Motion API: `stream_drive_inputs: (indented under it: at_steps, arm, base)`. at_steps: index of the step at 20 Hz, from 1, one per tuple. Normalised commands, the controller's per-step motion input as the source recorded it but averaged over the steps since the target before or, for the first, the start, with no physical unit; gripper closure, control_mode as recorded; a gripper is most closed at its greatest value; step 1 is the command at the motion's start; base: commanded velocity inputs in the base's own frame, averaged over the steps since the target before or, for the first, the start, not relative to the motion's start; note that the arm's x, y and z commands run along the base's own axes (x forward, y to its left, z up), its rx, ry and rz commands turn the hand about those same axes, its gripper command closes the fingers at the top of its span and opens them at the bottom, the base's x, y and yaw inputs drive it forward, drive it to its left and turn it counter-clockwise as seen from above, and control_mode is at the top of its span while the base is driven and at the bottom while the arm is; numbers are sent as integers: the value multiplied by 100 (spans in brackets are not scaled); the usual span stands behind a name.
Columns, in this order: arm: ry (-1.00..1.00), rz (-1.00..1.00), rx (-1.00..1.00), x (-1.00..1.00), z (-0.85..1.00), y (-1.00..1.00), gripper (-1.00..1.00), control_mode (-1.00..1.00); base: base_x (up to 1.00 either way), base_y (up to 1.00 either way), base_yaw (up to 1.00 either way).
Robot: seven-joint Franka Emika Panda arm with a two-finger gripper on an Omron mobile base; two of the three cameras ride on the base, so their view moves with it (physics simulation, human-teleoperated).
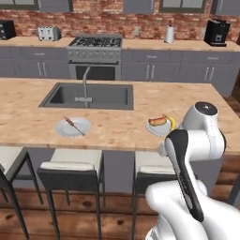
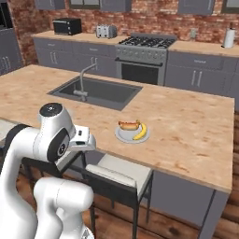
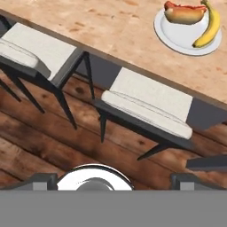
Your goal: Pick up the banana and pear from the fridge and place one fruit on each plate on the dining counter.
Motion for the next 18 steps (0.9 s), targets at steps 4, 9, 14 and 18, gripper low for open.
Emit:
stream_drive_inputs:
  at_steps: [4, 9, 14, 18]
  arm:
    - [0, 0, 0, 0, 0, 0, -100, 100]
    - [0, 0, 0, 0, 0, 0, -100, 100]
    - [0, 0, 0, 0, 0, 0, -100, 100]
    - [0, 0, 0, 0, 0, 0, -100, 100]
  base:
    - [-13, 78, 6]
    - [-15, 92, 0]
    - [-15, 100, 0]
    - [-16, 100, -3]
